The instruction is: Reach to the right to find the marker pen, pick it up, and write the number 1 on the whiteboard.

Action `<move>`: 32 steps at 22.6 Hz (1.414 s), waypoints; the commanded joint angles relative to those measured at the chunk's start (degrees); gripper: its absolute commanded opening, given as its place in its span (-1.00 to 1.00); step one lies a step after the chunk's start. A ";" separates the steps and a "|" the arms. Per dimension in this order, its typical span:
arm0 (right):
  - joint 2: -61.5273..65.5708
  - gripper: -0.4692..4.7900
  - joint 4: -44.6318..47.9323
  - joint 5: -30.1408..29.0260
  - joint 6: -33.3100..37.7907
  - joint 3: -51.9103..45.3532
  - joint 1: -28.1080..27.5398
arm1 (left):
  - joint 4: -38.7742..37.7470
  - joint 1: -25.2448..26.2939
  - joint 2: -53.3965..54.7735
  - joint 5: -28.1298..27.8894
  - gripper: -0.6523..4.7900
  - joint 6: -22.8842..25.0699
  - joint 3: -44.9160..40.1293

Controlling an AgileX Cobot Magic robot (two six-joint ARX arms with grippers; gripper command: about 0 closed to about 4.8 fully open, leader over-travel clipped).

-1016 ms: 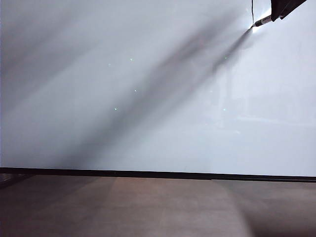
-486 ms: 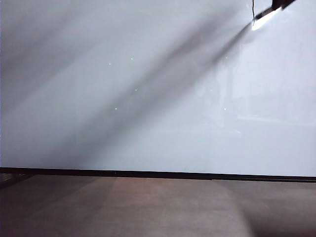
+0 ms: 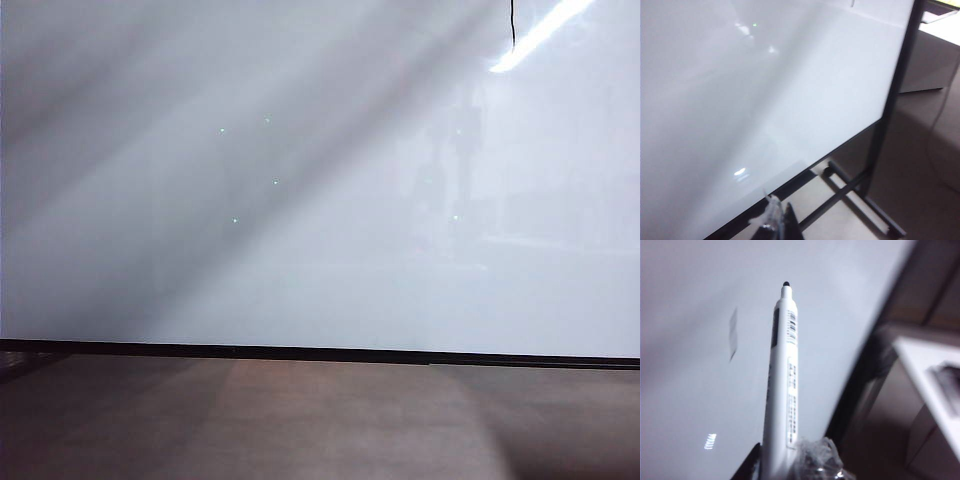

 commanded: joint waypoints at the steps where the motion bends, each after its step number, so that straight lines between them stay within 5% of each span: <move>1: -4.98 -0.84 2.21 4.66 0.00 0.24 -0.31 | 1.64 -0.07 0.00 8.11 -0.78 0.28 0.39; 8: -12.90 -0.84 7.13 3.23 -6.19 -6.51 -7.87 | 5.66 -4.66 1.88 13.57 -0.78 1.27 0.39; 17: -16.31 -0.84 24.65 -7.61 3.56 -30.21 -21.77 | 4.92 -11.32 2.32 13.31 -0.78 2.47 0.39; 22: -11.15 -0.84 31.54 -15.04 12.07 -37.64 -29.97 | 3.41 -11.50 2.32 12.98 -0.78 2.49 0.39; 32: 12.26 -0.84 55.95 -20.04 11.34 -39.52 -35.21 | -2.56 -10.93 3.15 10.32 -0.78 5.29 0.28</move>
